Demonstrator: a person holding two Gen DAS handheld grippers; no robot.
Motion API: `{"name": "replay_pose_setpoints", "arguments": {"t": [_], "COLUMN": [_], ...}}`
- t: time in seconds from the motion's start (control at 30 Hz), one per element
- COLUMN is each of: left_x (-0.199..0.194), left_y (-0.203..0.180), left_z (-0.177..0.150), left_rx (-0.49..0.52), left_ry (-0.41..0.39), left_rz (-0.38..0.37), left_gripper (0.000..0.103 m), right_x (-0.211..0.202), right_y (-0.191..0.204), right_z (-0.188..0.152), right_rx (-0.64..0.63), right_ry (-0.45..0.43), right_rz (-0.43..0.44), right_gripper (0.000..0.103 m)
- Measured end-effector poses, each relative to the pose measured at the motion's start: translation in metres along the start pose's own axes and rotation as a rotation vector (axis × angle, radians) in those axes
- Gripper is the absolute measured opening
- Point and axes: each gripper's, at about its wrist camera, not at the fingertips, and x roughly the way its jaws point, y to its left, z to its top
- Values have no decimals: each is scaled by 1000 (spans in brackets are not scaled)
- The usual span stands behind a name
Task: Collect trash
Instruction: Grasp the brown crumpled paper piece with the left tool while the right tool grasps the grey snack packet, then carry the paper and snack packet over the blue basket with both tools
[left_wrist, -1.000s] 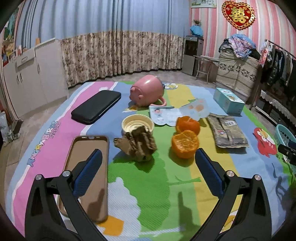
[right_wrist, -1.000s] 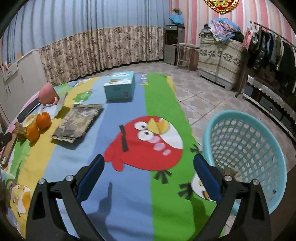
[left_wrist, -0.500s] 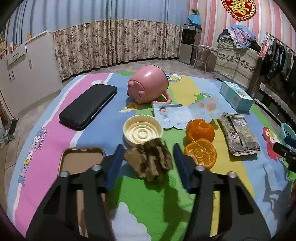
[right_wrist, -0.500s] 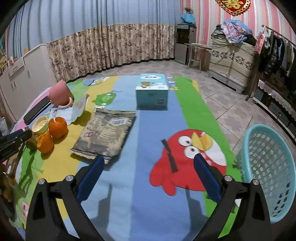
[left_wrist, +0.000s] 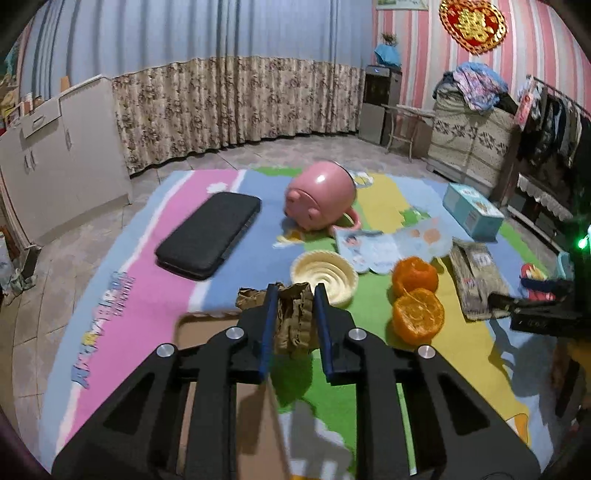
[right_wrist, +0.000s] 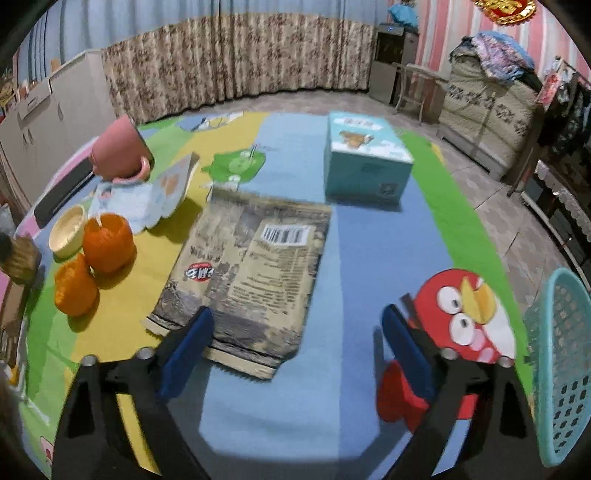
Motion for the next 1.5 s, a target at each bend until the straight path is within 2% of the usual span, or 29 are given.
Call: {"name": "replay_pose_setpoints", "arguments": {"t": [0.1, 0.13, 0.17, 0.2, 0.27, 0.37, 0.57, 0.77, 0.97, 1.1, 1.23, 1.5], "left_x": [-1, -1, -1, -1, -2, -3, -19, -40, -52, -53, -51, -37], "left_y": [10, 11, 12, 11, 8, 7, -14, -44, -94, -132, -169, -245], "left_z": [4, 5, 5, 4, 3, 2, 6, 17, 25, 32, 40, 50], "left_rx": [-30, -39, -44, -49, -49, -51, -17, -8, 51, 72, 100, 147], "left_ry": [-2, -1, 0, 2, 1, 0, -30, -72, -101, -111, -121, -118], "left_rz": [2, -1, -5, -7, -4, -10, -14, -47, -74, -115, -150, -231], "left_gripper": [19, 19, 19, 19, 19, 19, 19, 19, 19, 19, 19, 19], "right_x": [2, 1, 0, -2, -4, -13, -51, -101, -157, -176, -188, -189], "right_y": [-1, -1, -1, -1, -2, -3, -30, -75, -136, -180, -230, -292], "right_z": [-1, -1, -1, -1, -3, -10, -21, -31, -40, -48, -64, -91], "right_rx": [15, 15, 15, 11, 1, -6, 2, 24, 99, 171, 258, 357], "right_ry": [2, -1, -4, -6, -14, -39, -128, -202, -314, -355, -367, -356], "right_rz": [47, 57, 66, 74, 81, 99, 77, 28, -27, -55, -86, -136], "right_gripper": [69, 58, 43, 36, 15, 4, 3, 3, 3, 3, 3, 3]}}
